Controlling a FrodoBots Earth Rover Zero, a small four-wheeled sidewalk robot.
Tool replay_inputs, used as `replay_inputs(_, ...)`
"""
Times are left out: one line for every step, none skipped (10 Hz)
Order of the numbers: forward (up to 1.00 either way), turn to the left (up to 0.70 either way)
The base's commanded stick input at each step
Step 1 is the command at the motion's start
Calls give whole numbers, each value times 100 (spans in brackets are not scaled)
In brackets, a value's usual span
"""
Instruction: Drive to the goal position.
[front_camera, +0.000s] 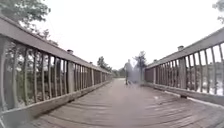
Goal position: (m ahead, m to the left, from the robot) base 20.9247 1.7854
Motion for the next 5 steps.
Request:
replay_inputs(30, 0)
replay_inputs(30, 0)
replay_inputs(30, 0)
replay_inputs(30, 0)
replay_inputs(30, 0)
